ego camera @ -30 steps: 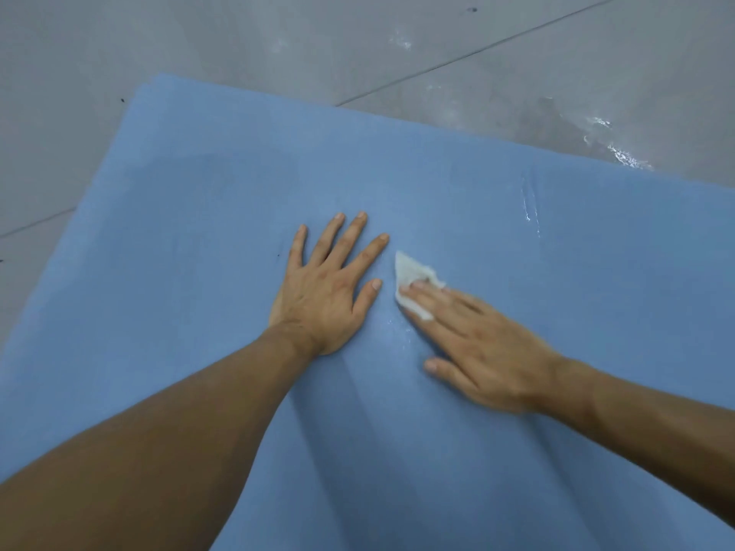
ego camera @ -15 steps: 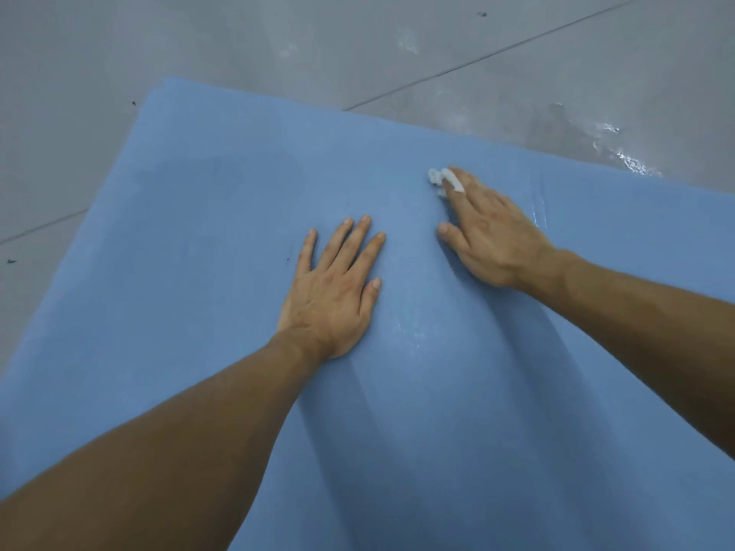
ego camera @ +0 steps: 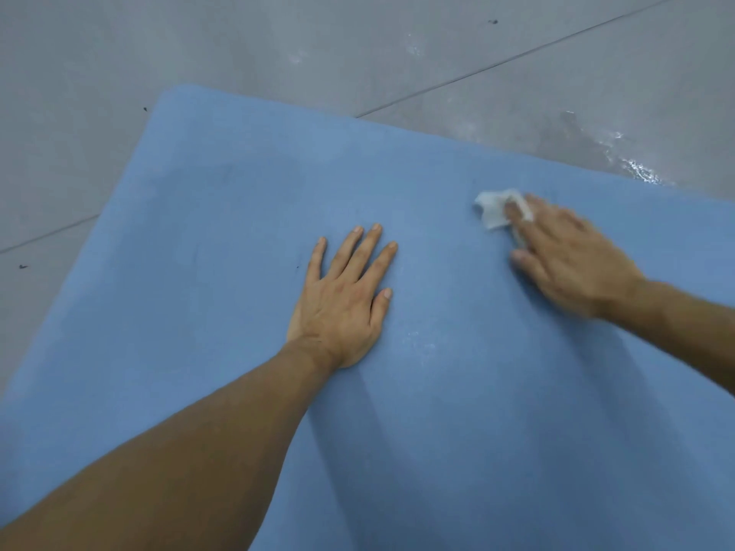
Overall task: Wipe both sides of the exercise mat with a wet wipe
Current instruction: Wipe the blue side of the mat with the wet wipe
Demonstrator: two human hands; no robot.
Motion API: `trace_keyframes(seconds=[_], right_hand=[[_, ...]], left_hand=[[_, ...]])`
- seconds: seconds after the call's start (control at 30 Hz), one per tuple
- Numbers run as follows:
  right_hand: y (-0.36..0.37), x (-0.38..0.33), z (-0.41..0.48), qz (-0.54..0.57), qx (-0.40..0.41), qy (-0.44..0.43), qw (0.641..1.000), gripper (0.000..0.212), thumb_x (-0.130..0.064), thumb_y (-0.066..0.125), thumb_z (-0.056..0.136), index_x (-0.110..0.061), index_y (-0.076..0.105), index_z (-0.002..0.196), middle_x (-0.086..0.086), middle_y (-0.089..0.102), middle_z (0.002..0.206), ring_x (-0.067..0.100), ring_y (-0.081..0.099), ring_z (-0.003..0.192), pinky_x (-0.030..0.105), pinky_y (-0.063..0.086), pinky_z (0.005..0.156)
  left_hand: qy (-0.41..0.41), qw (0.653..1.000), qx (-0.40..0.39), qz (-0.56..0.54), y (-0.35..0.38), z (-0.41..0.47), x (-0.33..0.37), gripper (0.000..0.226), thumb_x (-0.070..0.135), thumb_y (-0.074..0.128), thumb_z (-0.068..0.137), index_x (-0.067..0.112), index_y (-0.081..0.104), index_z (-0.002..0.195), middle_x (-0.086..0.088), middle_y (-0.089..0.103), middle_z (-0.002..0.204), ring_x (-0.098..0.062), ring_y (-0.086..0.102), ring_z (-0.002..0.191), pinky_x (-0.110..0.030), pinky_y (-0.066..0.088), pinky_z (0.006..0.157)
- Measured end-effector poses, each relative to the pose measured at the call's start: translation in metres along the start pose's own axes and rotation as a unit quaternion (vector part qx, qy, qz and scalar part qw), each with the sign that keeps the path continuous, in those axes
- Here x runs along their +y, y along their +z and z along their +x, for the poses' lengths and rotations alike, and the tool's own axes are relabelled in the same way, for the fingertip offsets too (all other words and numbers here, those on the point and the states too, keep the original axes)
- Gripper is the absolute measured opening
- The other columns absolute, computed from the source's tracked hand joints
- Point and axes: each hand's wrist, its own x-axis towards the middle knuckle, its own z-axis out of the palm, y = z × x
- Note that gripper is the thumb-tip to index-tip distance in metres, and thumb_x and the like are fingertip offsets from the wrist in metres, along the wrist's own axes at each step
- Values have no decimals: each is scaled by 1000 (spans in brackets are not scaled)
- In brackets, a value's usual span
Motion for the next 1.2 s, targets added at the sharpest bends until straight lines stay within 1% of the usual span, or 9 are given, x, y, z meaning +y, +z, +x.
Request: trace_keyframes(seconds=[0.13,0.2,0.4,0.47,0.57,0.7,0.83,0.97,1.2], right_hand=[[-14,33,29,51,9,179,982,85,-57,17,97,0,24,160,28,30,162,43,32,148,52,24,120],[-16,19,38,96,6,188,977,82,-54,22,98,-3,20,162,25,26,164,43,32,147,51,24,121],[-1,-69,3,96,-40,-88,991,74,-57,22,104,-18,10,166,0,5,172,10,0,158,30,2,128],[1,-86,-28,71,-40,-173,982,70,-52,26,109,-14,13,166,1,4,173,11,0,159,28,1,128],[8,-67,-59,34,-47,-235,970,67,-49,27,110,-11,19,165,3,11,174,19,13,160,36,12,128],[2,-13,-39,24,-35,-106,994,69,-54,19,109,-14,15,166,10,23,170,24,25,156,42,21,123],[-5,24,8,25,8,66,998,75,-57,17,103,-8,29,158,19,32,164,37,37,145,47,25,118],[-14,16,39,106,1,173,979,81,-56,20,97,-7,23,161,18,22,168,38,28,151,49,23,123],[2,-58,3,101,-35,-79,991,71,-55,23,105,-22,11,167,-2,6,174,14,2,160,41,12,129]], left_hand=[[1,1000,5,-8,0,0,0,62,47,19,106,29,20,165,5,5,174,-15,0,160,-54,1,128],[1,1000,5,-10,0,0,-1,61,47,19,106,30,20,165,6,5,174,-15,0,160,-55,1,127],[-3,1000,7,-2,1,0,-1,61,47,20,106,31,22,164,6,6,174,-15,2,160,-61,2,125],[-4,1000,9,0,1,0,-1,61,47,21,106,31,22,164,6,7,174,-16,4,160,-61,3,125],[-2,1000,8,-1,2,0,-1,61,47,20,106,31,20,165,6,6,174,-15,2,160,-61,2,125],[-2,1000,10,-6,1,0,-1,61,48,20,106,32,20,165,7,6,174,-15,1,160,-61,2,125],[-2,1000,12,-5,1,-1,0,61,48,22,106,32,21,164,7,7,174,-16,2,160,-61,1,125],[-2,1000,12,-3,1,0,0,61,49,22,106,32,22,164,7,7,174,-18,2,160,-62,1,125],[-4,1000,11,-1,0,0,-1,61,49,24,105,33,24,164,6,9,174,-19,3,160,-63,1,125]])
